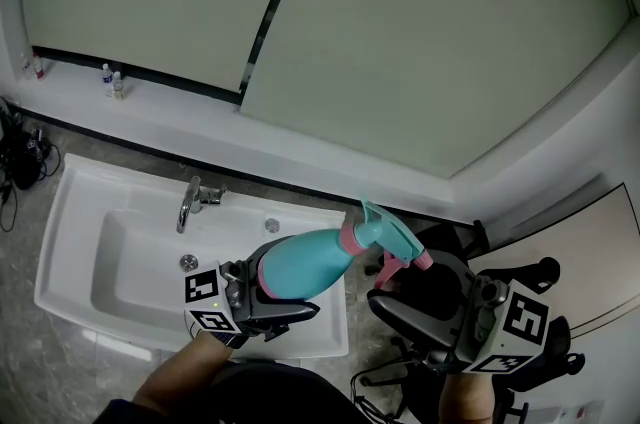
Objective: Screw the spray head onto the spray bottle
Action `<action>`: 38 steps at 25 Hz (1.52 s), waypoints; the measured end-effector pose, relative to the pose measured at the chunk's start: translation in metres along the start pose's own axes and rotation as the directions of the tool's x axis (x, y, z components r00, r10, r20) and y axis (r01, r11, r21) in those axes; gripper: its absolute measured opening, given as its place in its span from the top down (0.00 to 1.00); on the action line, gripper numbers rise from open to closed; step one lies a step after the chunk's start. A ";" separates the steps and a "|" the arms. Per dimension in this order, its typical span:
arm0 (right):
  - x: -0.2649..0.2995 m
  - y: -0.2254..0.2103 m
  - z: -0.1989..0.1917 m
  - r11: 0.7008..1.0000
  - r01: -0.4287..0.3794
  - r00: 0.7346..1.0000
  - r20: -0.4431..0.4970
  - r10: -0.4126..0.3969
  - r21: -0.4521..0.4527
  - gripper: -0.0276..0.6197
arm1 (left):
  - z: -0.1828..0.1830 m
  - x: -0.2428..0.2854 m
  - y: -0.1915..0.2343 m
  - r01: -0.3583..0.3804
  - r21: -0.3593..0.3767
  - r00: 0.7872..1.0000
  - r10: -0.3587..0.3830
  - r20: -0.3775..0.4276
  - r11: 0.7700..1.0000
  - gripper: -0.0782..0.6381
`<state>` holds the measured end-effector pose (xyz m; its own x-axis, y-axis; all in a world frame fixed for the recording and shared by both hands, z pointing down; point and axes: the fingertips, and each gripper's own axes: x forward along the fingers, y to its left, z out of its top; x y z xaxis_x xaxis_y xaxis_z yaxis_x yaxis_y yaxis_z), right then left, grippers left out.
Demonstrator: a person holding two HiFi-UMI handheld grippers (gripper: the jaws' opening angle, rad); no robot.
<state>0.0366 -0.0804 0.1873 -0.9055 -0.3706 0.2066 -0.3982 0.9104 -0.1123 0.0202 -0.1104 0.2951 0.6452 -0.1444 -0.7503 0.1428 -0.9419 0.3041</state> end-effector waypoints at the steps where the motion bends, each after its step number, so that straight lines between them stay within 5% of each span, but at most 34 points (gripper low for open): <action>1: -0.002 0.003 0.001 1.000 -0.029 1.000 0.011 0.029 0.001 0.74 | 0.000 0.000 -0.002 0.011 -0.008 1.000 -0.011 0.002 1.000 0.25; 10: -0.020 0.020 0.008 0.985 -0.152 0.987 0.040 0.156 -0.080 0.74 | 0.002 0.003 -0.006 0.050 -0.037 0.999 -0.050 0.004 0.998 0.25; 15: -0.049 0.002 0.010 0.959 -0.273 0.950 0.134 0.281 -0.076 0.74 | 0.003 0.006 -0.016 0.099 -0.061 0.995 -0.099 0.004 0.993 0.25; 20: -0.070 -0.032 0.026 0.896 -0.435 0.840 0.319 0.439 -0.088 0.74 | -0.002 0.013 -0.034 0.189 -0.132 0.982 -0.191 -0.005 0.973 0.25; 23: -0.042 -0.028 0.019 0.843 -0.518 0.813 0.223 0.537 -0.142 0.74 | -0.009 0.018 -0.045 0.242 -0.195 0.969 -0.247 -0.002 0.950 0.25; 27: -0.019 0.011 0.011 0.716 -0.651 0.727 0.065 0.684 -0.253 0.74 | -0.016 0.021 -0.053 0.285 -0.285 0.957 -0.289 0.029 0.915 0.25; 29: -0.015 0.021 0.009 0.676 -0.681 0.699 0.023 0.714 -0.282 0.73 | -0.019 0.020 -0.056 0.300 -0.327 0.952 -0.303 0.043 0.896 0.25; 38: 0.001 0.033 0.011 0.617 -0.725 0.641 0.026 0.767 -0.307 0.74 | -0.029 0.018 -0.062 0.358 -0.454 0.929 -0.362 0.083 0.816 0.25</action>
<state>0.0208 -0.0523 0.1729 -0.8899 0.4557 0.0207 0.4558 0.8865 0.0794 0.0448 -0.0462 0.2793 0.4856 0.1815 -0.8552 0.6884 -0.6823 0.2461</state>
